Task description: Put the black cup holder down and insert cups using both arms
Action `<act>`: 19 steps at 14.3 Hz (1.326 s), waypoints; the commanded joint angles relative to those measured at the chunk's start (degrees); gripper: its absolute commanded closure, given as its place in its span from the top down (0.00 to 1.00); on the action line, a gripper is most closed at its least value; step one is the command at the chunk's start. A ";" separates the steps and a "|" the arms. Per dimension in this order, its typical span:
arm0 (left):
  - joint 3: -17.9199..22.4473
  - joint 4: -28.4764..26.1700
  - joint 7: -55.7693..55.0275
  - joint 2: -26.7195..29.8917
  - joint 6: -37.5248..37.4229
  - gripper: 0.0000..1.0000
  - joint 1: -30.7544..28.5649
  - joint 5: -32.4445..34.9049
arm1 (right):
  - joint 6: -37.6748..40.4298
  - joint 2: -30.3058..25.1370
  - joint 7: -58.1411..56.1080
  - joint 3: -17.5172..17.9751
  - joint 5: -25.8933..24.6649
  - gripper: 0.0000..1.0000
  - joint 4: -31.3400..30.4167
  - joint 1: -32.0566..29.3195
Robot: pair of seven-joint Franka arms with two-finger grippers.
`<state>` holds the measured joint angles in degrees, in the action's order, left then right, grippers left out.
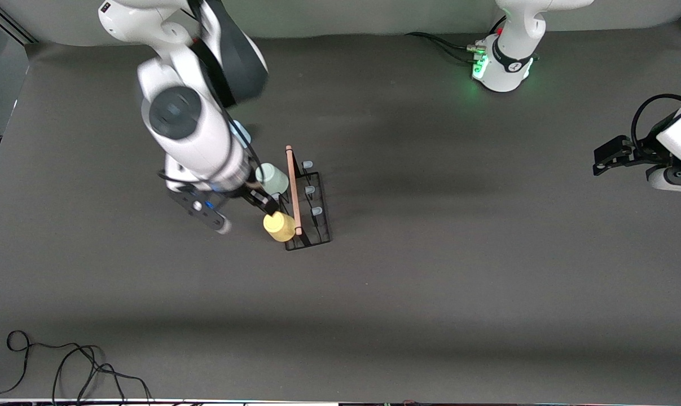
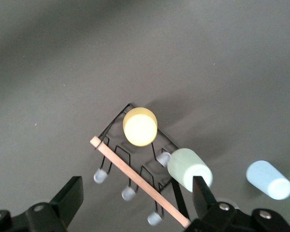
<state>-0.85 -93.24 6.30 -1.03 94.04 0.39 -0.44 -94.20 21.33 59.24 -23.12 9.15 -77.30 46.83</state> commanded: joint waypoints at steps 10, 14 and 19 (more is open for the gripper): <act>0.06 1.04 0.38 -0.28 -0.78 1.00 -0.12 0.17 | 7.19 -19.13 -45.13 -3.80 -1.32 1.00 -10.15 -18.04; 0.14 1.04 0.55 -0.28 -0.78 1.00 -0.12 0.17 | 7.19 -20.80 -55.27 9.19 -6.06 1.00 -10.94 -35.44; 0.14 1.04 0.55 -0.28 -0.61 1.00 -0.12 0.17 | 7.28 -20.89 -60.29 20.48 -8.87 1.00 -10.76 -48.76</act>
<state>-0.80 -93.20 6.30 -1.04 94.04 0.33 -0.44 -86.63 1.76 0.60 -4.90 3.08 -86.97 -0.52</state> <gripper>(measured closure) 0.000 0.000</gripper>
